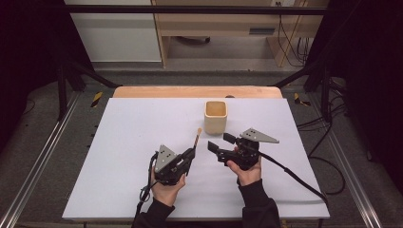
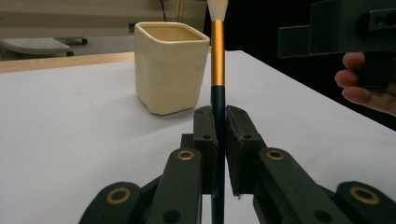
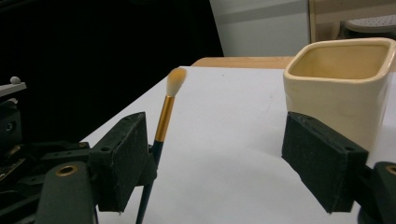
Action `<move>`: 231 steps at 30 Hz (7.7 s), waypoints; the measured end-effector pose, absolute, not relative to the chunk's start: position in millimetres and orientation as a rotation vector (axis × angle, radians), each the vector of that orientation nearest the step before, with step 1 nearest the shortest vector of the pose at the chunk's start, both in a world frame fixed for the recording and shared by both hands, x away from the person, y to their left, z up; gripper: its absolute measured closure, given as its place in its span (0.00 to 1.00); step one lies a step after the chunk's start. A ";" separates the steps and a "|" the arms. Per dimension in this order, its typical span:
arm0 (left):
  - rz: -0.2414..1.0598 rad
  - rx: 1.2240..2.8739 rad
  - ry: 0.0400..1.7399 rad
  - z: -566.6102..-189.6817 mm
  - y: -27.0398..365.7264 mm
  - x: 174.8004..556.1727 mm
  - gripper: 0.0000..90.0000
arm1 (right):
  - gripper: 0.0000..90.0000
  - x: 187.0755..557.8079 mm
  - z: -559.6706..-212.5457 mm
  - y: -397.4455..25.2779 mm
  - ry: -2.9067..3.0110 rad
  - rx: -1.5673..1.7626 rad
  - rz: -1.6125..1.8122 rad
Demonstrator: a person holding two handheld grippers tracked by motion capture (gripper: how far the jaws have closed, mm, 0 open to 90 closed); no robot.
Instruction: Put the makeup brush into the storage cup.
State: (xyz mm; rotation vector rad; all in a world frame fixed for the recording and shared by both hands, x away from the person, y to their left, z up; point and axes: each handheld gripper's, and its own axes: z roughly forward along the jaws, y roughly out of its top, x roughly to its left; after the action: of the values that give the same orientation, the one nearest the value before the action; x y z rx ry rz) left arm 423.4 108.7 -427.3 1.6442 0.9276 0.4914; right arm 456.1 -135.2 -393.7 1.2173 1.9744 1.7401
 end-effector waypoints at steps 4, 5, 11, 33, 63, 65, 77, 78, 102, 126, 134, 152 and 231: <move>0.486 1.642 0.929 -428.5 105.3 424.5 0.92 | 0.23 456.4 -394.2 -133.7 1.976 1.222 1.750; 0.485 1.645 0.927 -428.6 104.5 424.7 0.92 | 0.23 456.5 -394.1 -133.3 1.976 1.222 1.754; 0.484 1.647 0.923 -429.4 98.8 424.5 0.92 | 0.25 456.1 -393.9 -130.2 1.981 1.212 1.762; 0.479 1.658 0.898 -429.0 84.0 420.8 0.92 | 0.55 458.2 -401.6 -120.7 2.010 1.267 1.779; 0.480 1.652 0.899 -429.5 81.8 419.7 0.92 | 0.92 459.0 -406.2 -116.2 2.013 1.349 1.847; 0.479 1.652 0.898 -429.4 82.1 419.7 0.92 | 0.93 458.9 -406.4 -115.8 2.014 1.351 1.856; 0.466 1.676 0.890 -427.6 84.0 421.6 0.91 | 0.93 458.0 -407.5 -115.1 2.010 1.324 1.854; 0.466 1.681 0.888 -427.0 84.4 421.8 0.91 | 0.93 458.1 -407.4 -115.1 2.008 1.324 1.857; 0.545 1.834 0.898 -405.3 126.5 436.4 0.53 | 0.93 459.6 -392.5 -129.0 1.906 1.214 1.788; 0.577 1.802 0.993 -417.4 206.4 436.0 0.20 | 0.93 468.7 -371.0 -150.8 1.833 1.132 1.769; 0.583 1.808 1.040 -425.6 221.6 438.1 0.16 | 0.93 477.6 -366.2 -155.9 1.802 1.125 1.754; 0.575 1.792 1.092 -430.7 241.7 442.4 0.13 | 0.93 501.7 -343.9 -151.1 1.746 1.103 1.744; 0.586 1.812 1.099 -431.6 249.2 443.8 0.11 | 0.93 598.2 -341.0 -122.5 1.662 1.209 1.601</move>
State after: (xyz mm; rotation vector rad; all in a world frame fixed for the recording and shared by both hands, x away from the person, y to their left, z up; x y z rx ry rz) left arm 443.8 249.2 -431.6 1.8123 1.0987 0.5864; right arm 598.2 -122.5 -341.0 1.2085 1.6615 1.6008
